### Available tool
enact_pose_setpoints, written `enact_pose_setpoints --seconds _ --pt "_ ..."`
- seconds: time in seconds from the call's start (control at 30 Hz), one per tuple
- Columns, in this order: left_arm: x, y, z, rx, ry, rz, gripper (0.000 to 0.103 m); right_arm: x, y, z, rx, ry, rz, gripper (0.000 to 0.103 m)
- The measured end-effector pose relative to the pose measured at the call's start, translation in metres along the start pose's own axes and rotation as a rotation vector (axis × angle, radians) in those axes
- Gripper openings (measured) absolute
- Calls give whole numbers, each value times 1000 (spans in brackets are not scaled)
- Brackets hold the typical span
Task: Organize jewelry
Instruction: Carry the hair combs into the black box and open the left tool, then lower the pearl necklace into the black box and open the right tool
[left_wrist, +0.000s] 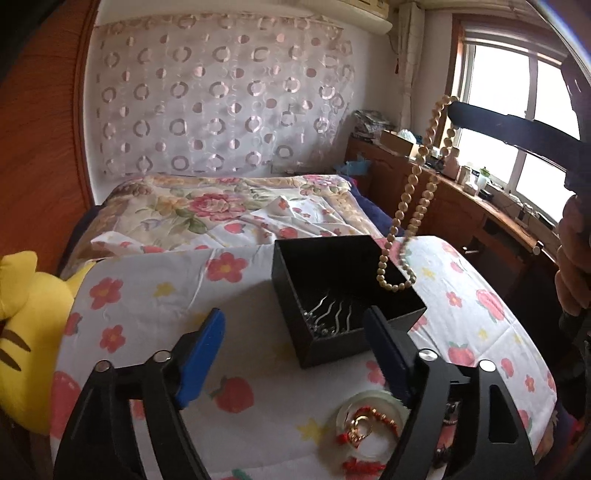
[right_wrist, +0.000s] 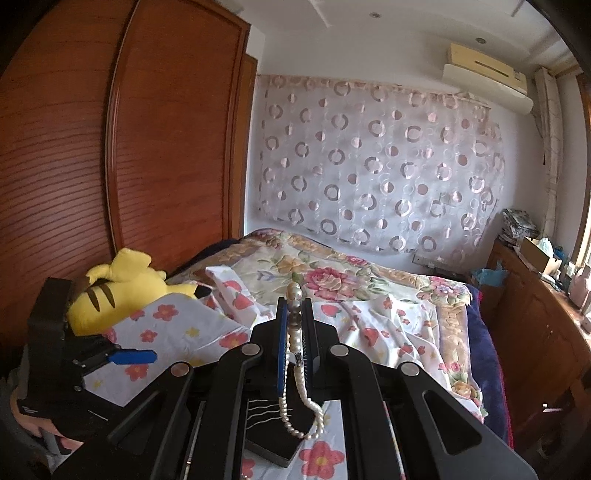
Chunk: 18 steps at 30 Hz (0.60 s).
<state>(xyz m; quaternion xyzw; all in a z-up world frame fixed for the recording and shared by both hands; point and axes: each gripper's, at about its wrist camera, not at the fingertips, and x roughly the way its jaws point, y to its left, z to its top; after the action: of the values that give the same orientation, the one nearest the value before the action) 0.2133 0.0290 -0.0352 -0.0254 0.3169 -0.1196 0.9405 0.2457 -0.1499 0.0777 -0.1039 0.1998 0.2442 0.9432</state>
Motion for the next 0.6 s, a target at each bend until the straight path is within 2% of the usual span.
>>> enact_pose_setpoints --seconds 0.3,0.57,0.6 --pt "-15 2 -17 12 -44 35 95 35 10 -31 -5 130 -11 8" --pt "-12 5 -39 15 0 28 95 68 15 -69 -12 271 -7 9" --pt "-11 5 -41 13 7 31 95 68 16 -73 -14 280 -9 11"
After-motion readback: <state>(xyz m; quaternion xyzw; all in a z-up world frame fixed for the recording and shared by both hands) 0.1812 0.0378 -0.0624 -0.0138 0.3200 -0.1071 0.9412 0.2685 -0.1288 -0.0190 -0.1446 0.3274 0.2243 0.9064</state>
